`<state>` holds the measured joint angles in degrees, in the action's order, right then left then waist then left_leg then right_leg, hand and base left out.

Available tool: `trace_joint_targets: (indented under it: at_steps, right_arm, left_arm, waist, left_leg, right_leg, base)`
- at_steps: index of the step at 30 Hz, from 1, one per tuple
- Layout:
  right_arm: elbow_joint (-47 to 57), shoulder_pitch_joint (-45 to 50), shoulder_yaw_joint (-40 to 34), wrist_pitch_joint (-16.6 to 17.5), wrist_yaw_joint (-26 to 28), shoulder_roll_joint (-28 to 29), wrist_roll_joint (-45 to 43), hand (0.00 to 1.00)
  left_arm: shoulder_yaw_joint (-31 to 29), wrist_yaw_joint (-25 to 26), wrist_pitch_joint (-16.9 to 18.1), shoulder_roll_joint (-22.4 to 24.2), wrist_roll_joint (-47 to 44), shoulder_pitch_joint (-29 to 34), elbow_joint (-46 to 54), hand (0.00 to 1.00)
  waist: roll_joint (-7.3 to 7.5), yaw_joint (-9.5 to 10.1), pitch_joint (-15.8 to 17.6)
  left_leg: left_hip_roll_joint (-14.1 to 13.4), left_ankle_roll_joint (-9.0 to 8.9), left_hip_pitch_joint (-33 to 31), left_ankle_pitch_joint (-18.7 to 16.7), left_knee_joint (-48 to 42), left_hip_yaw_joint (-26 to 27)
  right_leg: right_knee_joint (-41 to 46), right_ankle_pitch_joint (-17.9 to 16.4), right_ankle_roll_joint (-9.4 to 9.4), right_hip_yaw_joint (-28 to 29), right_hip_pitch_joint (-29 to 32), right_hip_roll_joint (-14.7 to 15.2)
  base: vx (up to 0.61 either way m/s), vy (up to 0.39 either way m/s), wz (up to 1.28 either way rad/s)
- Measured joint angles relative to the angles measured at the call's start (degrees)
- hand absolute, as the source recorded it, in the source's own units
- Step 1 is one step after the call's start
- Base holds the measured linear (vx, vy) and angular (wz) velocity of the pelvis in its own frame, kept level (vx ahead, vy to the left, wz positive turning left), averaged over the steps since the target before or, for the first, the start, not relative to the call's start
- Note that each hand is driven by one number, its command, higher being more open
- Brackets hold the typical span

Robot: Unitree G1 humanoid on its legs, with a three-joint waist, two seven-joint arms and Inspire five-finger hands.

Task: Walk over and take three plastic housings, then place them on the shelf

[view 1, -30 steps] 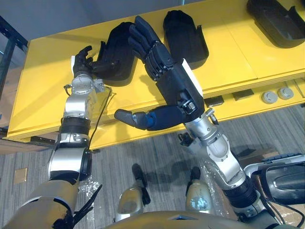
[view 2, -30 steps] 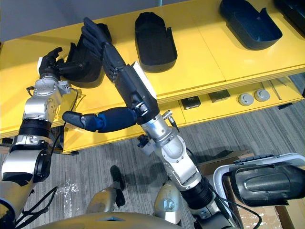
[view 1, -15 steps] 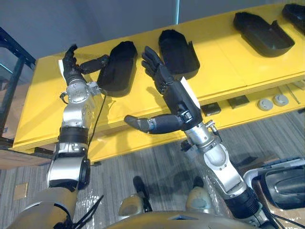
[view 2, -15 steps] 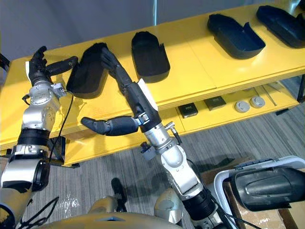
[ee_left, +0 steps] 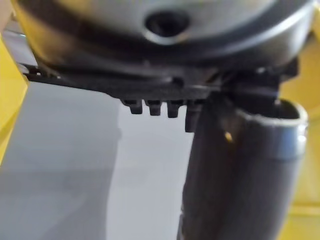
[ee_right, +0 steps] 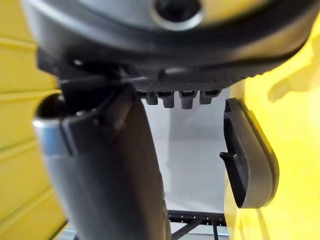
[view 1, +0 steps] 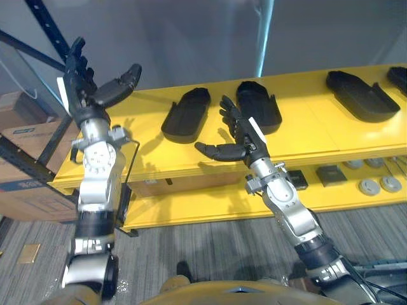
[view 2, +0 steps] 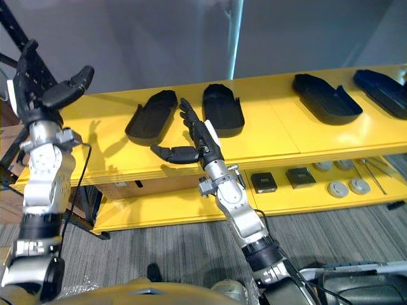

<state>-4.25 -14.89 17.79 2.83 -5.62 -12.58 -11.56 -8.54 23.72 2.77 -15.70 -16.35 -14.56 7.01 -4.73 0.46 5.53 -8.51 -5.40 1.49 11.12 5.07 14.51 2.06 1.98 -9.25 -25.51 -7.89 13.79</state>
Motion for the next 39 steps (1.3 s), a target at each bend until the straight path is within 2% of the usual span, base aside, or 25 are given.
trace_joint_targets:
  at_steps: [2, 4, 6, 8, 9, 12, 17, 19, 23, 31, 33, 39]
  right_arm:
    - [-5.8, -3.2, -2.1, -1.3, -1.9, 1.2, 0.0, 1.0]
    - [-8.3, -4.6, -2.4, -1.4, -3.4, 1.2, 0.0, 1.0]
    - [-10.8, -6.2, -3.4, -1.8, -5.4, 1.3, 0.1, 1.0]
    - [-13.0, -8.3, -4.1, -2.2, -7.0, 1.4, 1.3, 1.0]
    - [-15.5, -10.6, -5.6, -2.5, -9.0, 1.5, 1.9, 1.0]
    - [-19.2, -14.6, -8.2, -3.6, -11.6, 1.5, 1.8, 1.0]
    - [-25.3, -19.4, -10.3, -5.4, -13.5, 1.4, 1.8, 1.0]
    - [-30.4, -21.6, -11.4, -6.1, -15.9, 1.4, 2.0, 1.0]
    - [-34.1, -24.3, -11.7, -6.1, -18.9, 1.4, 2.2, 1.0]
    - [-43.1, -31.8, -12.0, -6.1, -18.8, -2.7, 2.3, 1.0]
    - [-45.2, -34.4, -12.3, -6.1, -18.9, -3.7, 2.3, 1.0]
    - [-47.7, -40.1, -14.3, -6.2, -19.8, -6.0, 2.3, 1.0]
  left_arm:
    - [0.1, -2.9, -0.3, 2.7, 3.3, 6.3, 0.5, 1.0]
    - [0.0, -4.6, -0.3, 3.6, 3.3, 9.8, 0.4, 1.0]
    - [0.0, -8.6, -0.3, 4.2, 3.1, 14.4, 0.4, 1.0]
    - [0.0, -11.7, -0.3, 4.3, 2.8, 16.6, 0.9, 1.0]
    - [0.2, -14.3, -0.3, 4.8, 2.5, 18.3, 1.9, 1.0]
    - [0.8, -17.8, -0.2, 5.5, 0.4, 21.6, 4.4, 1.0]
    - [2.5, -22.9, 1.1, 7.1, -1.0, 26.6, 7.2, 1.0]
    - [4.1, -24.8, 1.2, 7.8, -2.1, 26.8, 7.2, 1.0]
    - [5.7, -25.5, 2.1, 8.1, -2.3, 29.1, 7.1, 1.0]
    - [8.0, -25.1, 2.5, 8.8, -6.4, 31.5, 7.1, 1.0]
    - [8.9, -25.0, 3.6, 8.6, -6.5, 32.2, 6.9, 1.0]
    - [12.9, -24.9, 3.9, 7.8, -8.6, 32.1, 5.5, 1.0]
  waist:
    - [-0.06, 1.49, -0.1]
    - [-0.03, 2.68, -0.1]
    - [0.08, 4.3, -0.2]
    - [0.14, 4.9, -0.2]
    - [0.18, 6.01, -0.2]
    - [0.21, 7.4, -0.2]
    - [0.18, 7.82, -0.2]
    - [-0.02, 8.99, 0.0]
    - [-0.43, 9.43, 0.7]
    - [-2.0, 10.63, 3.2]
    - [-2.48, 11.12, 4.4]
    - [-2.98, 12.35, 6.3]
  left_leg:
    - [0.2, -0.18, 0.0, 0.2, 0.0, -1.7]
    - [0.2, -0.37, -0.1, 0.2, 0.0, -2.5]
    - [0.3, -0.47, -0.4, 0.5, 0.0, -3.9]
    - [0.3, -0.46, -0.9, 0.8, 0.0, -4.8]
    - [0.3, -0.49, -1.3, 1.0, 0.0, -5.4]
    - [0.4, -0.45, -1.4, 1.1, 0.0, -5.7]
    - [0.7, -0.29, -2.4, 1.5, 0.0, -7.1]
    - [0.9, -0.24, -2.6, 1.5, 0.0, -7.3]
    - [1.1, -0.19, -3.2, 1.7, 0.0, -8.0]
    - [1.8, -0.12, -4.2, 1.8, -0.1, -9.9]
    - [1.9, -0.13, -4.2, 1.8, 0.0, -10.3]
    - [1.9, -0.18, -5.1, 1.8, -0.2, -11.4]
  right_leg:
    - [-1.0, -0.1, 0.19, -1.9, -1.6, -0.2]
    - [-1.4, -0.1, 0.2, -2.7, -2.3, -0.5]
    - [-2.1, 0.0, 0.22, -4.1, -3.3, -0.8]
    - [-2.2, 0.0, 0.25, -5.0, -3.5, -0.9]
    - [-2.2, 0.1, 0.3, -5.6, -3.5, -1.0]
    - [-2.3, 0.1, 0.28, -5.8, -3.7, -1.0]
    - [-2.3, 0.1, 0.25, -7.2, -3.7, -1.1]
    - [-2.4, 0.2, 0.19, -7.4, -3.7, -1.0]
    - [-2.6, 0.2, 0.15, -8.2, -3.7, -1.0]
    - [-2.3, 0.2, 0.1, -10.1, -4.0, -0.7]
    - [-2.4, 0.2, 0.03, -10.5, -4.2, -0.6]
    - [-2.9, 0.3, -0.14, -11.4, -4.2, -0.9]
  base:
    - [-0.03, -0.012, 0.37]
    - [-0.03, -0.005, 0.25]
    - [-0.02, -0.014, 0.29]
    - [-0.03, -0.009, 0.27]
    - [-0.03, -0.003, 0.22]
    - [-0.02, 0.003, 0.08]
    - [-0.02, 0.003, 0.14]
    - [-0.02, 0.008, 0.07]
    - [-0.01, 0.003, 0.09]
    - [-0.01, 0.0, 0.11]
    - [0.0, 0.001, 0.07]
    - [-0.01, -0.012, 0.08]
